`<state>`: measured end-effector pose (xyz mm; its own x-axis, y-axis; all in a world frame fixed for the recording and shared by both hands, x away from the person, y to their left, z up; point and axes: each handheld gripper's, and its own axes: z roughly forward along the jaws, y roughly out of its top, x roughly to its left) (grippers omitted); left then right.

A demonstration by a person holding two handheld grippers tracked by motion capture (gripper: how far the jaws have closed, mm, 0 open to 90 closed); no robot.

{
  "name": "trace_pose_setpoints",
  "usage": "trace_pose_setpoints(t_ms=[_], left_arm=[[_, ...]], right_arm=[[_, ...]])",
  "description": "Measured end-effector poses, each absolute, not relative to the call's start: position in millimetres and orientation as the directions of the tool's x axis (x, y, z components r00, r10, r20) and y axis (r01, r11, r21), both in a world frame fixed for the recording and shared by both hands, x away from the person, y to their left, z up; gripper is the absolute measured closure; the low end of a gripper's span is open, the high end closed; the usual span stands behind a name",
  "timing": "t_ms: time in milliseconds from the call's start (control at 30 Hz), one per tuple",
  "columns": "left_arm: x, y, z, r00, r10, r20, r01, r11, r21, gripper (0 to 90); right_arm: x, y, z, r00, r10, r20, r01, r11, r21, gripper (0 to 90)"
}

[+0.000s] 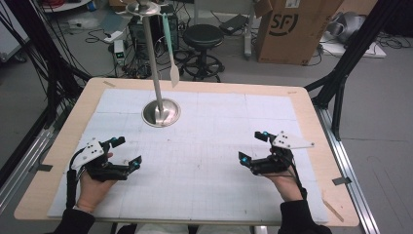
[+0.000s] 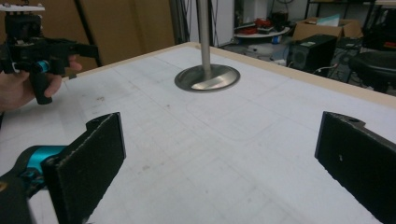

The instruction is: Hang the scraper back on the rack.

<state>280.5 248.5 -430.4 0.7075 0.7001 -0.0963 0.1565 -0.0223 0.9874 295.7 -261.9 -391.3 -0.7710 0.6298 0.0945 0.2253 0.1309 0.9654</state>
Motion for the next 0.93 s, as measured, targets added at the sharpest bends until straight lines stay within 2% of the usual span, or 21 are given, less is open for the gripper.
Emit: trace_pose_setpoints(t_ms=[300,500,633,800,933], left_arm=[[281.5,249.5,-430.2,0.711,0.694,-0.111,0.162,-0.008,0.987,1.9],[281.3,250.3,-430.9,0.715,0.692,-0.1,0.167,-0.031,0.985,1.9],[281.4,251.2,-430.8,0.718,0.688,-0.104,0.171,-0.03,0.985,1.9],[283.0,254.4,-430.4,0.712,0.691,-0.127,0.183,-0.008,0.983,1.9],[283.3,254.8,-430.7,0.71,0.693,-0.125,0.182,-0.01,0.983,1.9]], right_arm=[[290.6,-286.1,-427.6,-0.723,0.682,0.115,0.316,0.177,0.932,0.7],[281.8,-305.8,-439.1,-0.658,0.734,0.172,0.358,0.104,0.928,0.7],[272.7,-319.6,-445.8,-0.619,0.766,0.174,0.335,0.056,0.941,0.7],[267.8,-329.8,-440.9,-0.55,0.805,0.224,0.272,-0.081,0.959,0.7],[268.4,-329.9,-441.9,-0.546,0.814,0.197,0.272,-0.051,0.961,0.7]])
